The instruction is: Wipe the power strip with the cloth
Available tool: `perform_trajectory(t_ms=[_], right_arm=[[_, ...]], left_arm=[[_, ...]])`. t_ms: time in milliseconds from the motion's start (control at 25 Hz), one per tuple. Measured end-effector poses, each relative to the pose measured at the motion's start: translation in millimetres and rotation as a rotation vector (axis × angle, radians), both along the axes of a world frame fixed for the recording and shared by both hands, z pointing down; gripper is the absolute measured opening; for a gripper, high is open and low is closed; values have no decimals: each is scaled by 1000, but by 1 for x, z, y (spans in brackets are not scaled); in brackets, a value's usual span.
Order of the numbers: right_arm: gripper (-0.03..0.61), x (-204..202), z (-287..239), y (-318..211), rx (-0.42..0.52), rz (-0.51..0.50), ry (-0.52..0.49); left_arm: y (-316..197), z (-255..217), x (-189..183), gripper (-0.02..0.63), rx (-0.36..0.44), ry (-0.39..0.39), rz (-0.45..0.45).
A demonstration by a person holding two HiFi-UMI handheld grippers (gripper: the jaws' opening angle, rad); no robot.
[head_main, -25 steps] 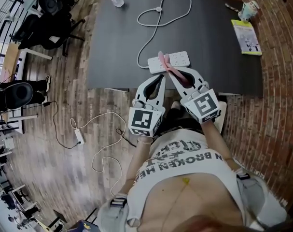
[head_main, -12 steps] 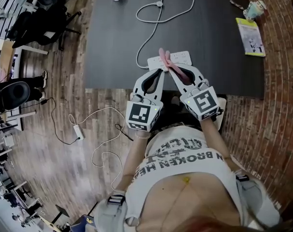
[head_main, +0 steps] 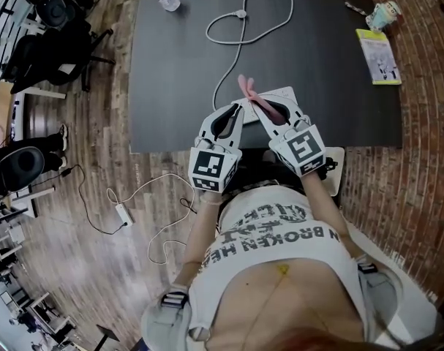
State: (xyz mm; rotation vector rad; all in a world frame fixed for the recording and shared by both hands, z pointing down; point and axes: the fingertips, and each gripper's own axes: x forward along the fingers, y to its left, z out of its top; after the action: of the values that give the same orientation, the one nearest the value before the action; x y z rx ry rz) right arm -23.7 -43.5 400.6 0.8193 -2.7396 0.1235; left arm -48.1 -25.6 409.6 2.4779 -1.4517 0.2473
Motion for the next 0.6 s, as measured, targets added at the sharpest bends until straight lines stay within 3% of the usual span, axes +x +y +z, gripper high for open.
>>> perform_trajectory(t_ms=[200,600], right_arm=[[17,-16,35,-11,-50,32,60],[17,-27,104,-20,-166,31,172]], left_arm=[[-5,41,-19,12,-81,-2,53],[4,139,-17,131,-282,-133,211]])
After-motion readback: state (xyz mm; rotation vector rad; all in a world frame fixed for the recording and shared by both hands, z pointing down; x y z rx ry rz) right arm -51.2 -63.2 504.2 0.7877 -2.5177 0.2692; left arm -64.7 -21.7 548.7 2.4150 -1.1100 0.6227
